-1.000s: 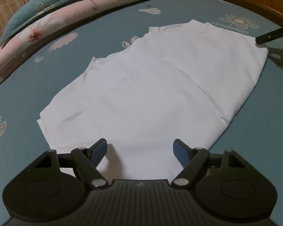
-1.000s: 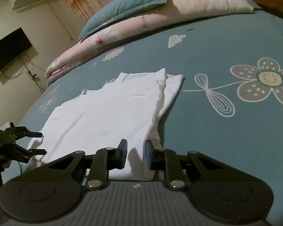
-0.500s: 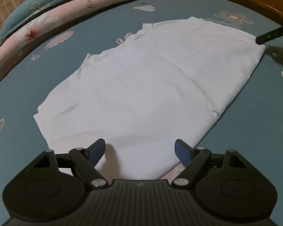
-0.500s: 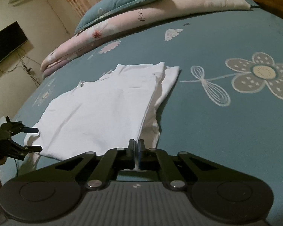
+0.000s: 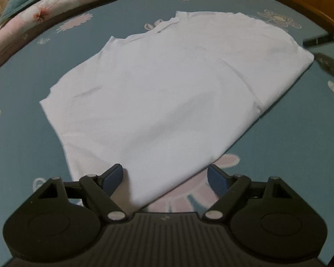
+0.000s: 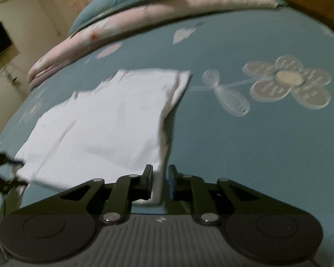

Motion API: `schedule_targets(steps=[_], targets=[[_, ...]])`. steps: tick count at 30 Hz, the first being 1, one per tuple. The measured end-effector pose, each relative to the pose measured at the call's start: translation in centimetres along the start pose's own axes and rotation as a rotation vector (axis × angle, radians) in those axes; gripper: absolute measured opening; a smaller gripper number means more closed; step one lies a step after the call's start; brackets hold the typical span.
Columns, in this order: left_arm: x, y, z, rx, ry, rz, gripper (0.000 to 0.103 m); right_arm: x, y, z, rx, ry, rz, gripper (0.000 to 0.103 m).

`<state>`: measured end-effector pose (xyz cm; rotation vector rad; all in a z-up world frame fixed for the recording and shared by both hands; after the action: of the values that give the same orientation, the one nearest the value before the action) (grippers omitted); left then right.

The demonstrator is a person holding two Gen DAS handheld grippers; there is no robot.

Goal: Fold clothes

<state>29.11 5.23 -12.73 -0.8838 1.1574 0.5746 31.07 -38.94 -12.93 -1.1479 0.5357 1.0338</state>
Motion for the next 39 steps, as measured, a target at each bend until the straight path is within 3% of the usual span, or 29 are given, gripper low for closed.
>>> schedule_targets(steps=[3, 6, 15, 22, 23, 25, 26, 29, 32, 35, 38, 39], targets=[[-1.1, -0.9, 0.2, 0.026, -0.053, -0.047, 0.083, -1.2, -1.8, 0.8, -0.008, -0.01, -0.064, 0.021], [-1.3, -2.2, 0.7, -0.005, -0.041, -0.087, 0.083, -0.1, -4.1, 1.1, -0.015, -0.001, -0.072, 0.032], [-0.3, -3.6, 0.9, -0.031, -0.016, -0.118, 0.083, 5.6, -10.8, 0.2, 0.025, -0.02, -0.108, 0.032], [1.0, -3.3, 0.9, -0.032, -0.014, -0.103, 0.083, 9.2, -12.3, 0.2, 0.014, -0.004, -0.069, 0.032], [1.1, -3.3, 0.9, -0.033, -0.011, -0.105, 0.083, 9.5, -12.1, 0.4, -0.003, 0.004, -0.068, 0.03], [1.1, -3.2, 0.9, -0.035, -0.01, -0.11, 0.083, 9.6, -11.9, 0.7, -0.031, 0.021, -0.082, 0.005], [1.0, -3.2, 0.9, -0.034, -0.011, -0.113, 0.083, 9.3, -12.0, 0.7, -0.033, 0.027, -0.102, 0.0], [0.7, -3.2, 0.8, -0.024, -0.017, -0.134, 0.084, 8.4, -13.0, 0.4, -0.011, 0.026, -0.178, 0.0], [1.2, -3.0, 0.9, -0.038, -0.006, -0.12, 0.084, 9.0, -13.7, -0.1, 0.023, 0.016, -0.169, 0.0], [1.0, -2.6, 1.0, -0.047, 0.006, -0.124, 0.084, 9.6, -13.3, -0.1, 0.032, 0.003, -0.133, 0.008], [1.0, -2.5, 1.1, -0.046, 0.011, -0.124, 0.084, 9.0, -12.7, 0.1, 0.025, -0.026, -0.149, 0.025], [1.0, -2.5, 1.1, -0.047, 0.011, -0.124, 0.084, 9.2, -12.6, 0.1, 0.021, -0.024, -0.141, 0.027]])
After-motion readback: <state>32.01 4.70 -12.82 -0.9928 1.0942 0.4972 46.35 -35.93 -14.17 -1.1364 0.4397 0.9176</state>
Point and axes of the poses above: each gripper's, at about its wrist camera, not at the fingertips, and x roughly the way its jaws point, z to its left, y to its underside, the point moved 6 cm from there along x, roughly the way its jaws point, and after that the axes turned 13 degrees about z, right-handed, at the moved point
